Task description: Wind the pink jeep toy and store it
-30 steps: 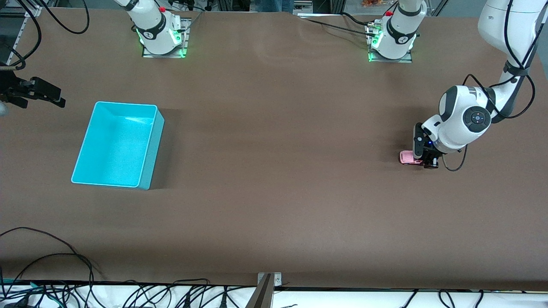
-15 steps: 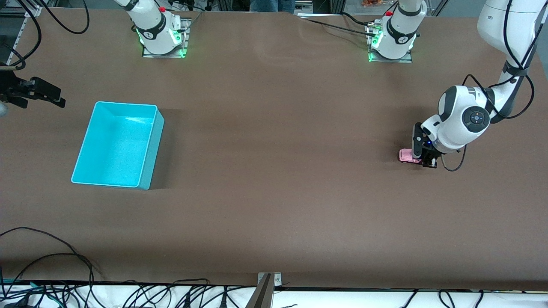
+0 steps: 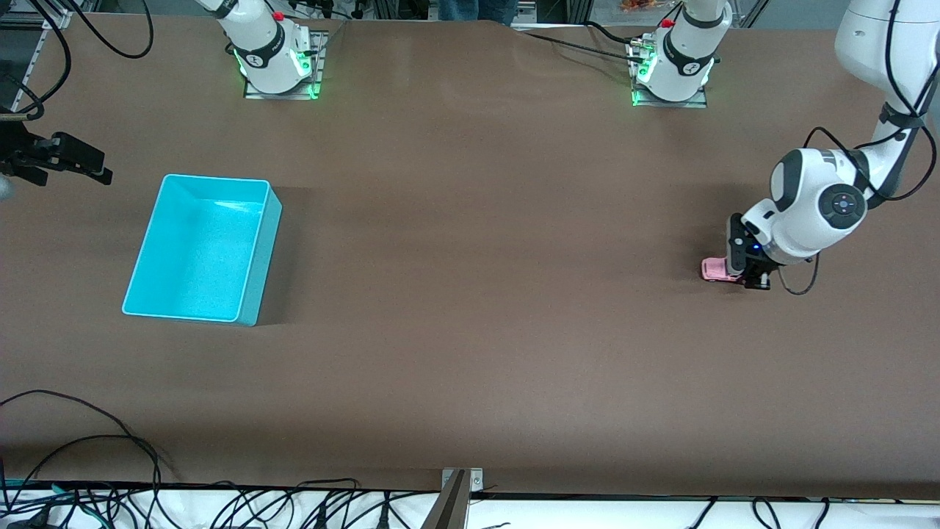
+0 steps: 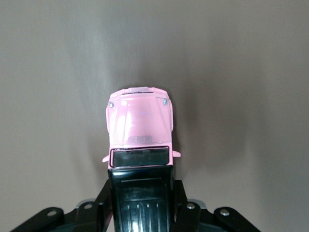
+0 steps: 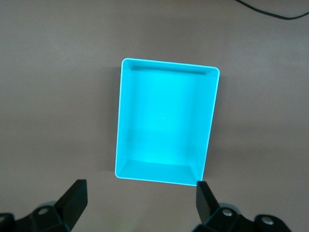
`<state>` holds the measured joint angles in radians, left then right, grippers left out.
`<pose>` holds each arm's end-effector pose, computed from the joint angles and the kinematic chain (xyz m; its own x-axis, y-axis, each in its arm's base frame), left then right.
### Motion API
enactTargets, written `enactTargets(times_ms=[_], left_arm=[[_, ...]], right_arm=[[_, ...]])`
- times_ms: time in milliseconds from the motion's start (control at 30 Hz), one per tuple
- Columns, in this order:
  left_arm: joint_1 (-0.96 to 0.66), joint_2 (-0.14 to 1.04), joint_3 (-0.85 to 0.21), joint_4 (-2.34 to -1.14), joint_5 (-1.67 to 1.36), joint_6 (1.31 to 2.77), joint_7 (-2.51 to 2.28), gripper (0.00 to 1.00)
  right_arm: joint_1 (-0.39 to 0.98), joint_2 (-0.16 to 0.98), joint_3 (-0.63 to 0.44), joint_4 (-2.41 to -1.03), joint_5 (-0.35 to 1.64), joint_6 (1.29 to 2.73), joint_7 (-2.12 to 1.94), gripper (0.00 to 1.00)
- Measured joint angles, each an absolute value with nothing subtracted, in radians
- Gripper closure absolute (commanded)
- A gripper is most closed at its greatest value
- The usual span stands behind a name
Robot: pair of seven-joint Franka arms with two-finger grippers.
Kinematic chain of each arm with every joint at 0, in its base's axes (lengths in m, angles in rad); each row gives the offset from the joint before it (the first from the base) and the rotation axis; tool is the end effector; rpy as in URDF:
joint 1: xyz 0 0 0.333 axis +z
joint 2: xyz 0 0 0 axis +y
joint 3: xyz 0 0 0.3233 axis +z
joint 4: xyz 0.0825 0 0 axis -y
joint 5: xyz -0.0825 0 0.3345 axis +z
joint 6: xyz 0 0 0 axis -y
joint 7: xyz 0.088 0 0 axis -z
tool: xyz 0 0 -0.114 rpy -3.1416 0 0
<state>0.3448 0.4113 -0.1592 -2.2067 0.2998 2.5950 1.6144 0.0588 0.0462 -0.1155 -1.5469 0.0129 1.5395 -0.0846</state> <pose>0.5205 0.0936 0.2345 -0.1035 -0.9908 -0.0870 -0.9945 0.1016 0.0253 0.5146 -0.0262 0.6088 0.9982 0.0282 -0.0524 0.0276 -0.9995 -0.0120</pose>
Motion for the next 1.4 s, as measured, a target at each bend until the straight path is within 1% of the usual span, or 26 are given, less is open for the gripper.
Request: enactTargets(times_ms=[133,200,333,633,1133,1400], left_arm=[[0.391,0.423,-0.158,-2.187,0.3,2.595,1.67,0.85],[0.417,0.431,-0.157,-2.176,0.3,2.595,1.699,0.81],[0.468,0.445,-0.157,-2.154,0.3,2.598,1.739,0.83],[0.548,0.464,-0.159,-2.125,0.3,2.607,1.834,0.82],[0.62,0.472,-0.158,-2.111,0.3,2.608,1.872,0.83],[0.642,0.479,-0.157,-2.1,0.3,2.608,1.873,0.84]], right_arm=[[0.059,0.046,-0.115,-1.547,0.013,1.54,-0.085,0.0],[0.059,0.046,-0.115,-1.547,0.013,1.54,-0.085,0.0],[0.059,0.046,-0.115,-1.547,0.013,1.54,-0.085,0.0],[0.059,0.046,-0.115,-1.547,0.013,1.54,-0.085,0.0],[0.059,0.046,-0.115,-1.547,0.013,1.54,-0.084,0.0],[0.059,0.046,-0.115,-1.547,0.013,1.54,-0.084,0.0]])
